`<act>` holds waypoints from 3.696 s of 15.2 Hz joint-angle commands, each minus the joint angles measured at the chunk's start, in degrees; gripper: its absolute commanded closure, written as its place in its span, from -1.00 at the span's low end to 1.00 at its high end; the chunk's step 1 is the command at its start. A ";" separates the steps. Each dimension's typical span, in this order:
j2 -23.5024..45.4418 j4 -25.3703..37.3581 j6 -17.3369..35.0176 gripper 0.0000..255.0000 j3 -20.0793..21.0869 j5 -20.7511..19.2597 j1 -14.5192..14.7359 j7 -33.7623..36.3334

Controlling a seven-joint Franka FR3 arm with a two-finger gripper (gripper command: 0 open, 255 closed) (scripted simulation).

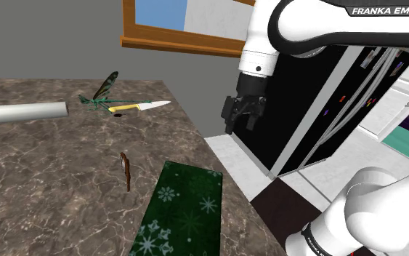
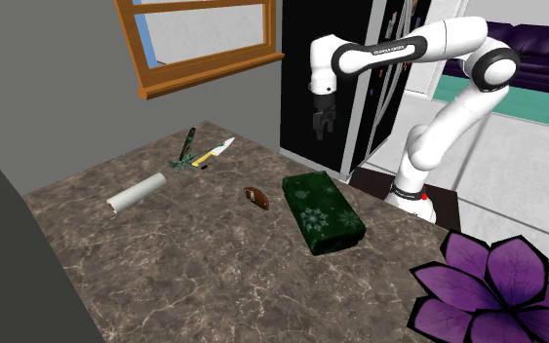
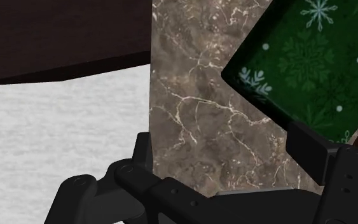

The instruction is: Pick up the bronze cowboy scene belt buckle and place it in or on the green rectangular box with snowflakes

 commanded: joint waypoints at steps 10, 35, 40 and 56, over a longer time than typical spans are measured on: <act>22.36 14.72 8.16 -1.00 9.35 -2.31 3.21 13.54; 58.23 45.63 10.65 -1.00 11.60 -14.99 14.18 29.78; 58.23 45.64 10.64 -1.00 11.60 -14.99 14.18 29.78; 56.93 48.32 6.74 1.00 11.88 -14.61 14.17 29.96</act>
